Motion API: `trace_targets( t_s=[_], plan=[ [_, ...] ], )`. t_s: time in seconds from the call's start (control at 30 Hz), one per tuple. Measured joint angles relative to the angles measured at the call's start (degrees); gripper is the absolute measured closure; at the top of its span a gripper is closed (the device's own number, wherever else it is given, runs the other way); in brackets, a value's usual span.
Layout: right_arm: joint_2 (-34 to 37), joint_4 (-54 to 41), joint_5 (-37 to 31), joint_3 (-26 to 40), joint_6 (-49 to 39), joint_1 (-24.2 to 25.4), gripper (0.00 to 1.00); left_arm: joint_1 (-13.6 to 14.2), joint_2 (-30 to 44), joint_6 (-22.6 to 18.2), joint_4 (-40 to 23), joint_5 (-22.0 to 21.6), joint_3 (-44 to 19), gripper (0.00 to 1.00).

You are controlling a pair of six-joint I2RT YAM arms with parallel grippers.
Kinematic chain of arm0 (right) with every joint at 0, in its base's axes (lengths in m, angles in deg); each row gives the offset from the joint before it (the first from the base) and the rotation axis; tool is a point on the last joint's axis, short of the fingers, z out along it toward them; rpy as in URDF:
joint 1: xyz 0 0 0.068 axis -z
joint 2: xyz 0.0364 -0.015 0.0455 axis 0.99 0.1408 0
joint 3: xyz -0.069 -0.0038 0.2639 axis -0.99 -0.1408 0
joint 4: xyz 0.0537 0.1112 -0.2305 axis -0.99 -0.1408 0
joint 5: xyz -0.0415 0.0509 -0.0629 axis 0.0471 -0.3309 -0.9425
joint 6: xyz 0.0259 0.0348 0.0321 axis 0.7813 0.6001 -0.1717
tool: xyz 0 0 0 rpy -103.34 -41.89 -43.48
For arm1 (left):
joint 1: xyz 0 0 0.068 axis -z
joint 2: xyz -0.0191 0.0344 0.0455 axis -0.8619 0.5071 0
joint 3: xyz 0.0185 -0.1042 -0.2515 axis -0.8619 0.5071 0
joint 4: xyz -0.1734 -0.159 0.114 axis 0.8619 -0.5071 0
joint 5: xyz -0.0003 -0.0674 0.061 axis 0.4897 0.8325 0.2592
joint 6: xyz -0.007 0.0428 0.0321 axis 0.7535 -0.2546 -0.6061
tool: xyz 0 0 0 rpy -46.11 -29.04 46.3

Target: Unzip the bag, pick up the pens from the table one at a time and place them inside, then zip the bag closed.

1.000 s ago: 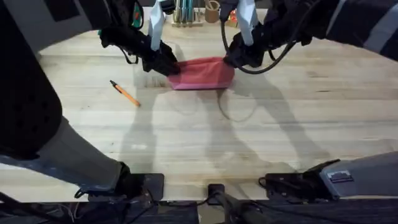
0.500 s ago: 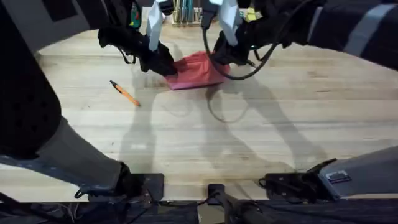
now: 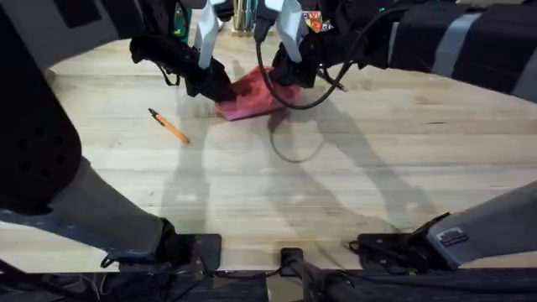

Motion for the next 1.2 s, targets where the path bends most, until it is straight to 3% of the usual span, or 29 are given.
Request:
trace_targets(
  t_s=[0.97, 1.2],
  plan=[
    [0.0, 3.4, 7.0, 1.2, 3.0, -2.6, 0.969, -0.2, 0.0, 0.0, -1.0, -1.9, 0.0, 0.959],
    [0.0, 3.4, 8.0, 1.2, 3.3, -2.6, 0.923, -0.2, 0.0, 0.0, -1.0, -1.9, 0.0, 0.959]
  ],
)
